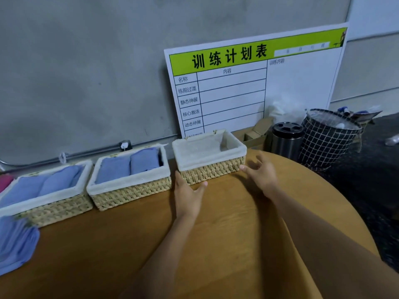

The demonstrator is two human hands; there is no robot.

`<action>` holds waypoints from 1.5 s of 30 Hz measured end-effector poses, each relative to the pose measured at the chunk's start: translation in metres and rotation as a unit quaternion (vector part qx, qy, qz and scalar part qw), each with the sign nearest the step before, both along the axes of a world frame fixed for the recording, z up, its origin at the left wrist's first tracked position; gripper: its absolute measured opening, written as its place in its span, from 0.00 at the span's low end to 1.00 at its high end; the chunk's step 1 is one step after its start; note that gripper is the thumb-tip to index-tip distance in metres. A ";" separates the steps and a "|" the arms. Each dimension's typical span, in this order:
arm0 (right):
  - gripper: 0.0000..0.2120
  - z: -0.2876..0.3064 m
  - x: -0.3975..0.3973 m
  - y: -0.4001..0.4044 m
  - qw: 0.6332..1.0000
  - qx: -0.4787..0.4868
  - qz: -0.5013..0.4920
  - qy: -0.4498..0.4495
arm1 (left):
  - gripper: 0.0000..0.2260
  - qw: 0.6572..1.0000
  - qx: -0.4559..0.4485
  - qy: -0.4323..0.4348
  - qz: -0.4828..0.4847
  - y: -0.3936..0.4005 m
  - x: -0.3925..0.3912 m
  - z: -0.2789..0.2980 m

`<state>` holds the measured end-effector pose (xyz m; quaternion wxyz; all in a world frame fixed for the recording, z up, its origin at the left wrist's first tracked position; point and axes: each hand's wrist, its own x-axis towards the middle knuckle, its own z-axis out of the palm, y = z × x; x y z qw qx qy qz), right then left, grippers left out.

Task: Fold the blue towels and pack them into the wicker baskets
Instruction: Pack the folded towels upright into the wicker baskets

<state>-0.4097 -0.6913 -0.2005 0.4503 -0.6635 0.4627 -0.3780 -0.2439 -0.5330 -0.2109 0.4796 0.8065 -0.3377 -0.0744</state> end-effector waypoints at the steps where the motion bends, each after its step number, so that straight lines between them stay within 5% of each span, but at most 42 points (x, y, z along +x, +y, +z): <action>1: 0.45 0.000 0.002 -0.007 1.000 -0.004 0.021 -0.012 | 0.48 1.000 -0.001 -0.004 0.004 -0.005 0.002 -0.002; 5: 0.36 -0.003 0.008 -0.015 0.993 -0.035 0.107 -0.020 | 0.45 0.999 -0.003 -0.037 0.013 -0.009 0.004 -0.009; 13: 0.30 0.000 -0.016 0.034 0.996 -0.036 0.064 -0.051 | 0.44 0.999 0.024 -0.041 0.023 0.016 -0.003 -0.006; 24: 0.23 -0.009 -0.089 0.141 0.996 -0.062 -0.041 -0.046 | 0.21 0.995 0.010 -0.095 -0.010 0.115 -0.048 -0.006; 45: 0.15 -0.018 -0.122 0.271 0.995 -0.094 -0.039 0.013 | 0.25 0.994 0.011 -0.109 0.014 0.285 -0.061 0.002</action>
